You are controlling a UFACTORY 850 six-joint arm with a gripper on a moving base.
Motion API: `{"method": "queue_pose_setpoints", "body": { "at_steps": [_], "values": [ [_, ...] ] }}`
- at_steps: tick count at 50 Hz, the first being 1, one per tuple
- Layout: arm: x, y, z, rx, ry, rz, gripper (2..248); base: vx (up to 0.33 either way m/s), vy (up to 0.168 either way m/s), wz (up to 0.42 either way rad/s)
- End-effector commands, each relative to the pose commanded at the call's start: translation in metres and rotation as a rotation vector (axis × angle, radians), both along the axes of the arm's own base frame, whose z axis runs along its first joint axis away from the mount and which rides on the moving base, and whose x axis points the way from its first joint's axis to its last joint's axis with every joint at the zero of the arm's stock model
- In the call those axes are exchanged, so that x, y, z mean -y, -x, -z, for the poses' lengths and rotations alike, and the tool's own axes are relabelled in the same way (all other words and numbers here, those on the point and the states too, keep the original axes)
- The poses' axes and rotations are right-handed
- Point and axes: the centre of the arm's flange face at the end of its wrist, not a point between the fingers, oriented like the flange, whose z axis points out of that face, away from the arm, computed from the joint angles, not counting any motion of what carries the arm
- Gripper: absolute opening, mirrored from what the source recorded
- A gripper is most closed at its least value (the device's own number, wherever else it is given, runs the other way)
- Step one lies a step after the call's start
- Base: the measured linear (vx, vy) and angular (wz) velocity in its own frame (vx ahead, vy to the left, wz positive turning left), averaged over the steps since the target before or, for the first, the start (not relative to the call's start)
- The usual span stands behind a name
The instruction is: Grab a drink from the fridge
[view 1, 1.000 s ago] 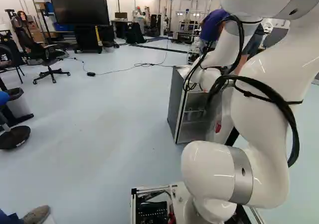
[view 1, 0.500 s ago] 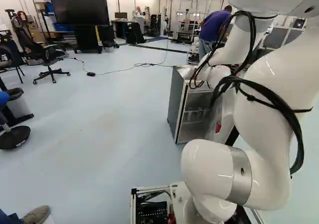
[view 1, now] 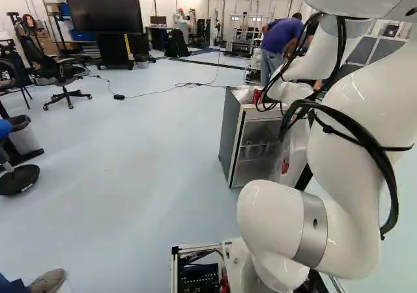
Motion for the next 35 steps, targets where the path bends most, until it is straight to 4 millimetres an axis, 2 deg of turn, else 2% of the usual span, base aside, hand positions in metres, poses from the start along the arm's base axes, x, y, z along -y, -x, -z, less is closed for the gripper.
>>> {"method": "queue_pose_setpoints", "body": {
  "at_steps": [35],
  "values": [
    [0.052,0.017,-0.012,-0.104,-0.201,0.138,247,0.0,0.0,0.0]
  ]
}}
